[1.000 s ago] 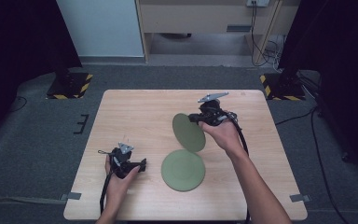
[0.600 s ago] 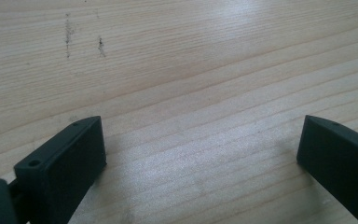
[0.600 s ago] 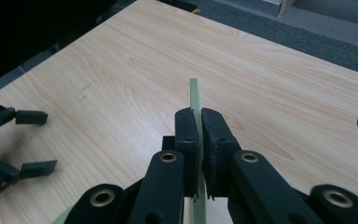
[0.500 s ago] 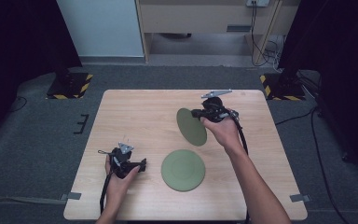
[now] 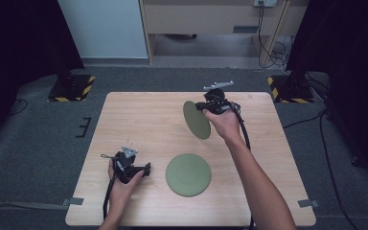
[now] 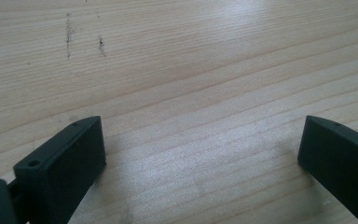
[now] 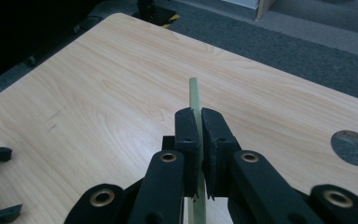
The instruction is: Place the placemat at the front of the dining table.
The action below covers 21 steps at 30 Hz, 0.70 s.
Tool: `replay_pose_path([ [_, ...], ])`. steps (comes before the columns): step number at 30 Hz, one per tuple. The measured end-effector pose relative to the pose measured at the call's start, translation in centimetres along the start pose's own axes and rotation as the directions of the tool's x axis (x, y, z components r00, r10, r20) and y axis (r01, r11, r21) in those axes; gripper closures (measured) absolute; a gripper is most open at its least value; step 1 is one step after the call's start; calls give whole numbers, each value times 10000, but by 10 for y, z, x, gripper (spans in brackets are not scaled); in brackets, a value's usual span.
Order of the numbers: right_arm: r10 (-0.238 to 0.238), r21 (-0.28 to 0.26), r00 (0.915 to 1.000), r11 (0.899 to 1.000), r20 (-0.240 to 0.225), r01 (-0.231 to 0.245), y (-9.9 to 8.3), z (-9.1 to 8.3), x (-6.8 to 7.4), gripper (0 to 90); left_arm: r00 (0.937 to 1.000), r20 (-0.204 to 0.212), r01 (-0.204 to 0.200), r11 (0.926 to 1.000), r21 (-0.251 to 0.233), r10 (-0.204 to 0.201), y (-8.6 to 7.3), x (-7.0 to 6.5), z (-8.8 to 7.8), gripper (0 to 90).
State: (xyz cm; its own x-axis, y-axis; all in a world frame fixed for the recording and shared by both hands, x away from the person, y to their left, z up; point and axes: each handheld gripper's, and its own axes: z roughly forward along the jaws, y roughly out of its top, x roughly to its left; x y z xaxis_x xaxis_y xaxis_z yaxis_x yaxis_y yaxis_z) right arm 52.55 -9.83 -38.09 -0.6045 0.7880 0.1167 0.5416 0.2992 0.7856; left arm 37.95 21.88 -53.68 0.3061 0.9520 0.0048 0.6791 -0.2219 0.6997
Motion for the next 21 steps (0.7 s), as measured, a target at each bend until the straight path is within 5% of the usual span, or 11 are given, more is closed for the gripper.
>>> replay_pose_path([
  [13, 165, -42, 9995, 9999, 275, -164, 14, 10, -5, 862, 10000, 7, 9, 10000, 7, -9, 0, 0, 0, 0],
  [21, -41, 69, 9999, 10000, 98, 40, 24, 26, 9, 861, 10000, 14, 17, 10000, -2, -17, 0, 0, 0, 0],
])
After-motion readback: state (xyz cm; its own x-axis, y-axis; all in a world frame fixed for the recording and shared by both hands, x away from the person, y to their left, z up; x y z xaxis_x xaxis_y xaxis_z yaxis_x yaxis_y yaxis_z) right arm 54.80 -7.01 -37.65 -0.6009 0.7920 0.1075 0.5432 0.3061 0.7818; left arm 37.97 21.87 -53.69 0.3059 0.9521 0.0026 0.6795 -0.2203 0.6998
